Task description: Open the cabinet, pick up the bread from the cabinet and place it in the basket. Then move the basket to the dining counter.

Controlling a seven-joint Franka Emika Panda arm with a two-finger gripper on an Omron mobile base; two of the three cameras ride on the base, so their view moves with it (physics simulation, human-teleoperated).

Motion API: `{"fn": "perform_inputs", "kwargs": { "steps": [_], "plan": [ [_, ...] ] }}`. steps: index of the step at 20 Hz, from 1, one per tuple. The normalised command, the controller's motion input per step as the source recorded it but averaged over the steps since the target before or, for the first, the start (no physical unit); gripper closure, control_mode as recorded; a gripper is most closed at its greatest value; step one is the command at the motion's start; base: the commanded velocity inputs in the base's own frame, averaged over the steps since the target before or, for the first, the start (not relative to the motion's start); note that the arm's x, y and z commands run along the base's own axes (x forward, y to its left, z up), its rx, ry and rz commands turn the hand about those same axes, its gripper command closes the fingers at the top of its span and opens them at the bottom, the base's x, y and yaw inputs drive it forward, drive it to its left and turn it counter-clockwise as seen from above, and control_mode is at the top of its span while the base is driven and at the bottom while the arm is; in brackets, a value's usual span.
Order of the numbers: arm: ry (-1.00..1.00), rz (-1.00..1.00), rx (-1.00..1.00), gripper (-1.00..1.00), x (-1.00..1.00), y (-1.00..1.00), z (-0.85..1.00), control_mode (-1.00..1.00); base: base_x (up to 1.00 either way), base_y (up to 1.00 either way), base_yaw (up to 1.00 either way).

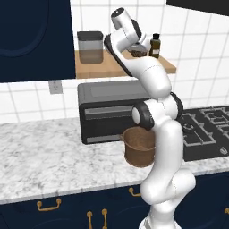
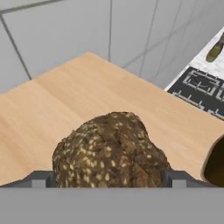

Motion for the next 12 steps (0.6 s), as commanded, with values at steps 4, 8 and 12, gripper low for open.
{"fn": "perform_inputs", "kwargs": {
  "steps": [4, 8, 12],
  "plan": [
    [0.00, 0.00, 0.01, 1.00, 0.00, -0.07, -0.20, -1.00, 0.00, 0.00, 0.00],
    [0.01, 0.00, 0.07, 1.00, -0.03, 0.26, 0.26, -1.00, 0.00, 0.00, 0.00],
    [0.07, 0.00, 0.12, 1.00, -0.39, 0.19, 0.42, -1.00, 0.00, 0.00, 0.00]
  ]
}}
